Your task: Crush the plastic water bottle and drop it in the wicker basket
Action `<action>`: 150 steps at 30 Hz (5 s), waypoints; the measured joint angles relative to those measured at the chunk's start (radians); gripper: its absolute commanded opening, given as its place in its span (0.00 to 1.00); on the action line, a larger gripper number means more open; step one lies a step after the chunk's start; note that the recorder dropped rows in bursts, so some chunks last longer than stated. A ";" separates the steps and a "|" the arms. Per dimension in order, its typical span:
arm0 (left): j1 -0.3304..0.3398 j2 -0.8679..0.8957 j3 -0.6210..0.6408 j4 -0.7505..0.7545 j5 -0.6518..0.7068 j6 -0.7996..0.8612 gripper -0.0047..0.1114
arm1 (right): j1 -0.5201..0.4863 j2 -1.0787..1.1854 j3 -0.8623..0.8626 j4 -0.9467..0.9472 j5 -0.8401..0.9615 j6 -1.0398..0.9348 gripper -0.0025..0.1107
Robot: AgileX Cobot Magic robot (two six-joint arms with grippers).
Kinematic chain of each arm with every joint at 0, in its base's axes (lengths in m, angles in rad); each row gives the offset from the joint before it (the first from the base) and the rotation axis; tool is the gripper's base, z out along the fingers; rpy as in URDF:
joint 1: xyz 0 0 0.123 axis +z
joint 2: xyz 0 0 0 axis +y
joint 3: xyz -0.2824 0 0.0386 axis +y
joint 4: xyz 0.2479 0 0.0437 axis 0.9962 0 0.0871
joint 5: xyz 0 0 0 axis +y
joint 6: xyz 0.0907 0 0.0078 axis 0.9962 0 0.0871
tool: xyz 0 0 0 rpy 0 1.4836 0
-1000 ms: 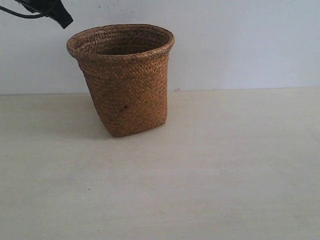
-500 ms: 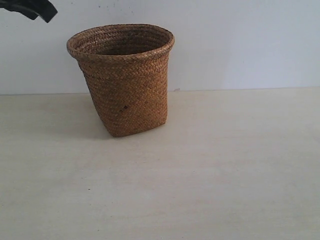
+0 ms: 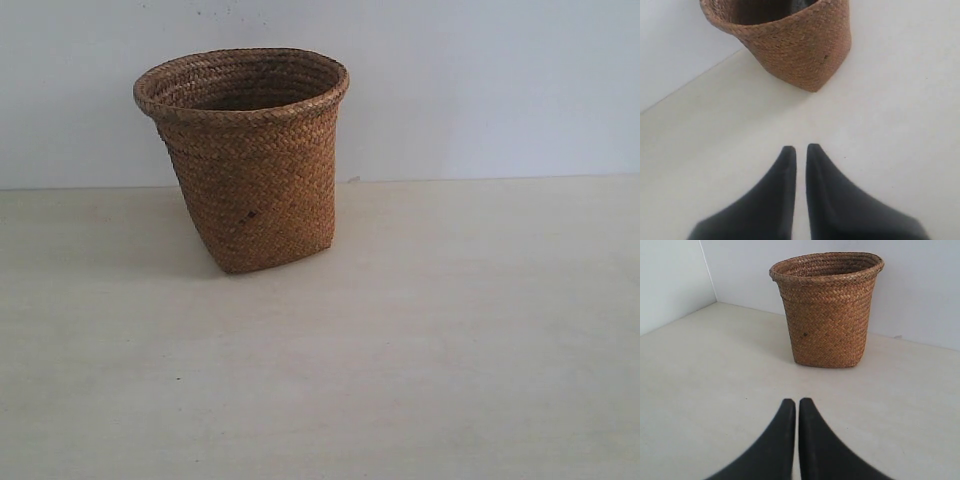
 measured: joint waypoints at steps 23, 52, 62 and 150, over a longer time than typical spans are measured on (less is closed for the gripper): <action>0.000 -0.415 0.231 -0.021 -0.236 -0.134 0.07 | 0.000 0.000 0.000 0.000 0.000 0.000 0.02; 0.338 -0.941 1.301 -0.200 -1.038 -0.146 0.07 | 0.000 0.000 0.000 0.000 0.000 0.000 0.02; 0.338 -1.046 1.339 -0.200 -0.942 -0.141 0.07 | 0.000 0.000 0.000 0.000 0.000 0.000 0.02; 0.385 -1.046 1.341 -0.204 -0.820 -0.150 0.07 | -0.059 -0.105 0.006 0.000 -0.032 -0.058 0.02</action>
